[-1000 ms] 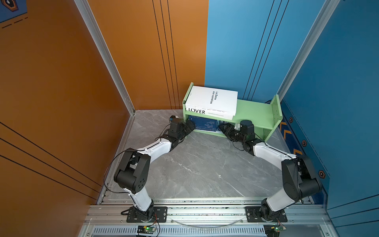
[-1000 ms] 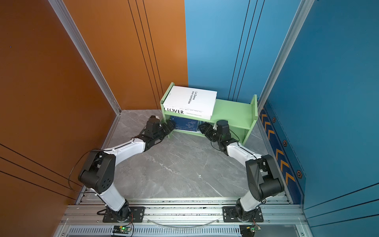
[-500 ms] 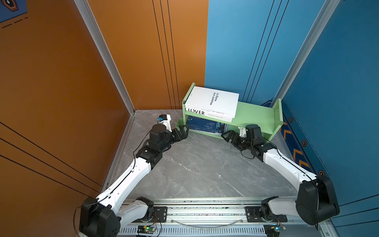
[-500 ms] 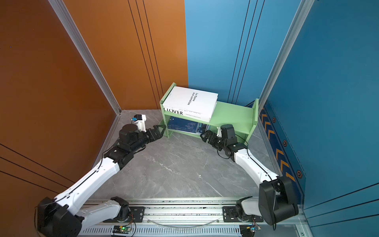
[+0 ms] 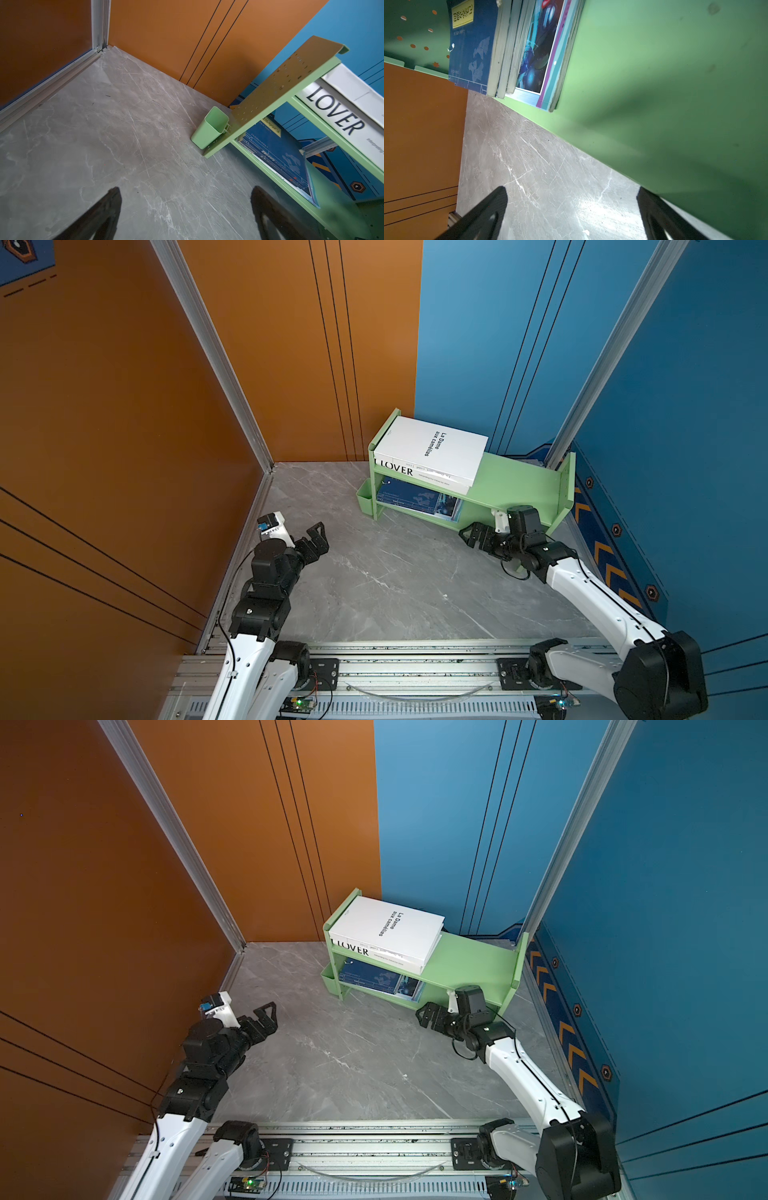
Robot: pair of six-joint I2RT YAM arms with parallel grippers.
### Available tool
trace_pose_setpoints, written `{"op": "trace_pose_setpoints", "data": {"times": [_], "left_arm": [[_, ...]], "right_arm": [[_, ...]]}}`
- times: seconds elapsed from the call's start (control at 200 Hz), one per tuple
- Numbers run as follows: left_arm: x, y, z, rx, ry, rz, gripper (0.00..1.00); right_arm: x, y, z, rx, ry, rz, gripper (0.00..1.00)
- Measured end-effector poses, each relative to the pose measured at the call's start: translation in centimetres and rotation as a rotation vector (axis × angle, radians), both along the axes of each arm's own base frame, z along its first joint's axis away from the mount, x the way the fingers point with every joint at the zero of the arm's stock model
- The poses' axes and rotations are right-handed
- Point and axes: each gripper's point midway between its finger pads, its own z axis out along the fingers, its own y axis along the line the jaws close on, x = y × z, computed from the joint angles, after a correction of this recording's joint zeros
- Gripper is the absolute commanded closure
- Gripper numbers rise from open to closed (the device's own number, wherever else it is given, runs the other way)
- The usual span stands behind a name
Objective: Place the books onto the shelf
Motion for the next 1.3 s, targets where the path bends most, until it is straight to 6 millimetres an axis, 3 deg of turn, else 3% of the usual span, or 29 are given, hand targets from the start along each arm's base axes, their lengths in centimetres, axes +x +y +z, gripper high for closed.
{"op": "trace_pose_setpoints", "data": {"times": [0.13, 0.35, 0.691, 0.961, 1.302], "left_arm": [[0.1, -0.2, -1.1, -0.01, 0.031, -0.009, 0.02], [0.3, -0.3, -2.6, -0.034, 0.077, -0.013, 0.02], [0.3, -0.2, -2.8, -0.059, 0.079, -0.001, 0.02], [0.3, -0.1, -3.4, -0.067, 0.095, -0.001, 0.02], [0.1, 1.1, -5.0, -0.071, 0.128, 0.043, 0.02]], "right_arm": [[-0.4, 0.0, -0.2, -0.011, 0.004, 0.032, 0.0], [-1.8, 2.0, -0.1, 0.073, 0.042, 0.134, 0.0], [-4.5, 3.0, -4.4, 0.101, 0.174, 0.142, 0.0], [-0.9, -0.1, -5.5, -0.039, 0.085, 0.06, 0.01], [4.7, -1.4, -7.4, -0.092, 0.073, 0.03, 0.02]]}}
